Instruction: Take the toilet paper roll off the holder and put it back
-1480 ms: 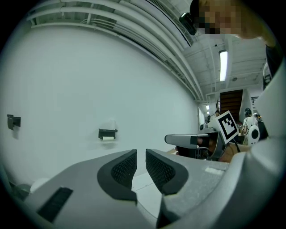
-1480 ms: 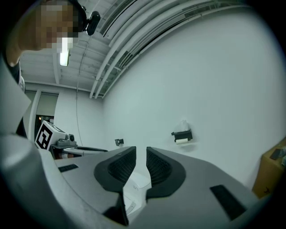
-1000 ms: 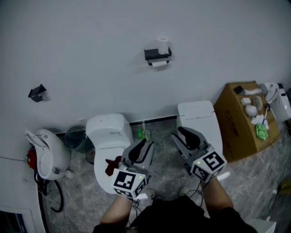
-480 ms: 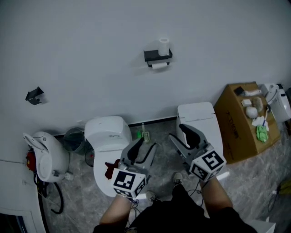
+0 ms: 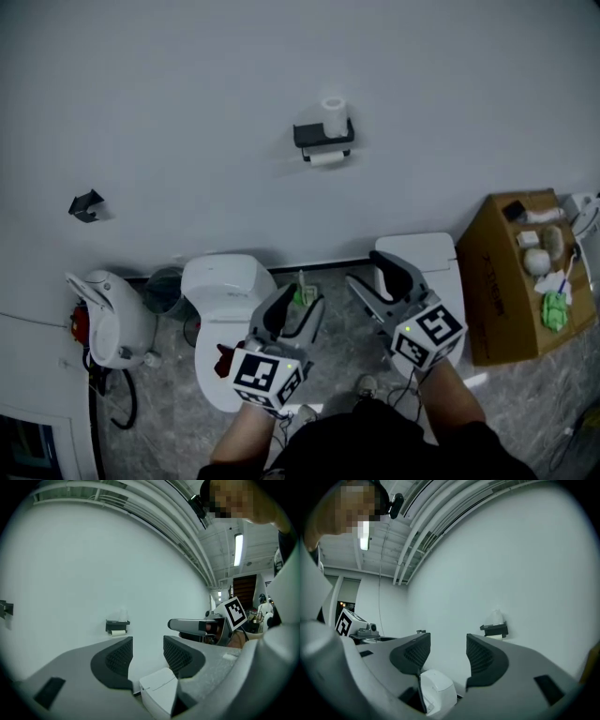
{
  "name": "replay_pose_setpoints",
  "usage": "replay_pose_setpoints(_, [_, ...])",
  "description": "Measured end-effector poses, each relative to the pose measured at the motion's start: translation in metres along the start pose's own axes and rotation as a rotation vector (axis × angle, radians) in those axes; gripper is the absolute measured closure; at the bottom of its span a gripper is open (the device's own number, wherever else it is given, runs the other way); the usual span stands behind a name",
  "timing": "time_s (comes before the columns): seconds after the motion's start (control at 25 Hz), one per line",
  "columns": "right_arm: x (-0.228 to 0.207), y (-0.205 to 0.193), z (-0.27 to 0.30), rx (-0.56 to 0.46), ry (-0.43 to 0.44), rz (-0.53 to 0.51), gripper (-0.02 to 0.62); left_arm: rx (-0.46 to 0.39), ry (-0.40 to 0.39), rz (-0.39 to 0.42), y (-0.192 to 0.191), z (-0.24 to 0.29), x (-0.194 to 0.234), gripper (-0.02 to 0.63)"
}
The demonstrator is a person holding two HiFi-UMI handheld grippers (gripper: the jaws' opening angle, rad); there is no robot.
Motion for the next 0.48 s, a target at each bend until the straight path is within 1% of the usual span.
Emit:
replay_pose_setpoints(0.24, [-0.055,0.006,-0.001,-0.010,0.030,0.032,0.342,0.018,0.030,0.019,-0.002,0.047,-0.018,0.407])
replay_pose_setpoints(0.36, [-0.074,0.008,0.003,-0.014,0.027,0.043,0.328,0.027,0.040,0.015,-0.001,0.064,-0.019,0.406])
replay_pose_setpoints(0.48, [-0.087,0.007,0.014,-0.017,0.016,0.044,0.316,0.020,0.041,0.015,-0.001,0.077,-0.009,0.405])
Point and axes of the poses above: the fingertips, and each gripper's own axes: z forward along the fingers, x to its left, y out of its top, the point moved 7 cm from there along -z, backward along the fingers, and after that the axes turned 10 degrees about -x, right-handed, at the moved point
